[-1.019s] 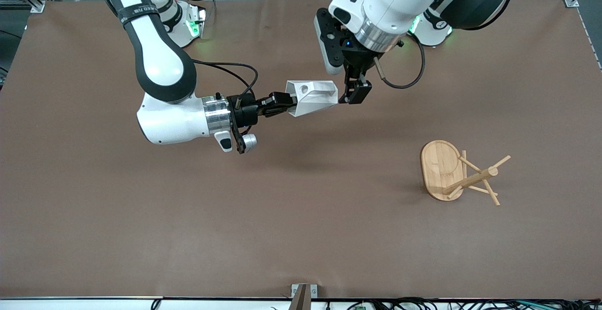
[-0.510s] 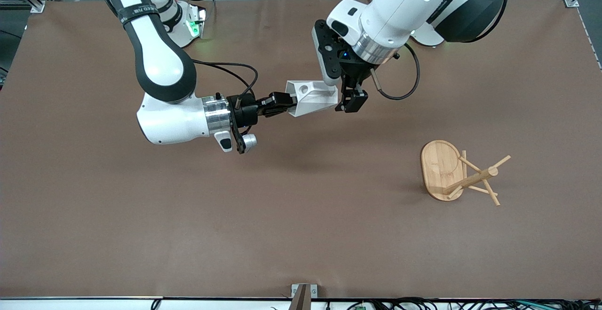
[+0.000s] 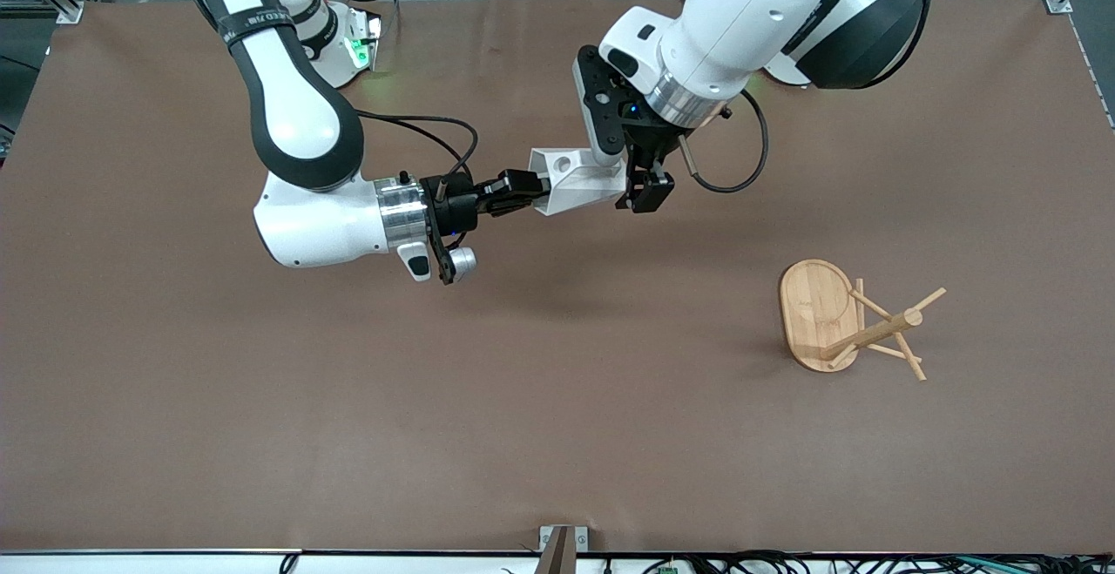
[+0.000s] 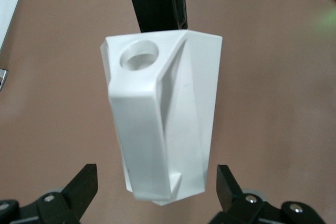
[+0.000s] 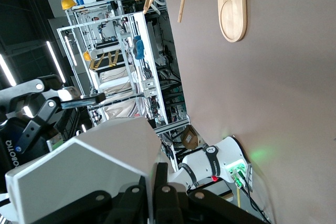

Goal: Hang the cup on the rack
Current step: 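Open the right gripper while the left gripper carries the cup to the rack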

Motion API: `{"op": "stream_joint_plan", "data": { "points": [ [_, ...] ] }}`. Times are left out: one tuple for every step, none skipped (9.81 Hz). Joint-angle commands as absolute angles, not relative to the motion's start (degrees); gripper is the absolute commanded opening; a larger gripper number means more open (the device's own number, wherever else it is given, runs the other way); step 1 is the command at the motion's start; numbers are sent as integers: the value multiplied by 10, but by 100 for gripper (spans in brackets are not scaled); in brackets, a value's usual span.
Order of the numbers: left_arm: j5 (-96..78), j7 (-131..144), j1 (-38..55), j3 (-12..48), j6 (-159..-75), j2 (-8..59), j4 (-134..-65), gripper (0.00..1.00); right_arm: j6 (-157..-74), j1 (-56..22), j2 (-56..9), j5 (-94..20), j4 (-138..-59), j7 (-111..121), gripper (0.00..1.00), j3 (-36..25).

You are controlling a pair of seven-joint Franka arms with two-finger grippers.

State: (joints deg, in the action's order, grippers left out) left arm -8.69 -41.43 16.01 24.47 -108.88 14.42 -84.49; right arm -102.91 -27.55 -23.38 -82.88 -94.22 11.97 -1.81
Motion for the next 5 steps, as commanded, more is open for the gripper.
{"op": "stream_joint_plan", "data": {
  "points": [
    [-95, -426, 159, 250, -1094, 161, -852, 100, -1022, -272, -233, -843, -944, 128, 2, -16],
    [-95, -427, 159, 250, -1094, 162, -852, 99, -1022, -272, -233, -843, -944, 128, 2, -17],
    [-95, -426, 160, 250, -1094, 162, -852, 97, -1022, -272, -232, -843, -944, 127, 2, -16],
    [-95, -427, 160, 250, -1094, 162, -852, 95, -1022, -272, -233, -843, -944, 127, 3, -16],
    [-95, -427, 160, 250, -1094, 163, -852, 93, -1022, -272, -232, -843, -944, 127, 3, -16]
  ]
}}
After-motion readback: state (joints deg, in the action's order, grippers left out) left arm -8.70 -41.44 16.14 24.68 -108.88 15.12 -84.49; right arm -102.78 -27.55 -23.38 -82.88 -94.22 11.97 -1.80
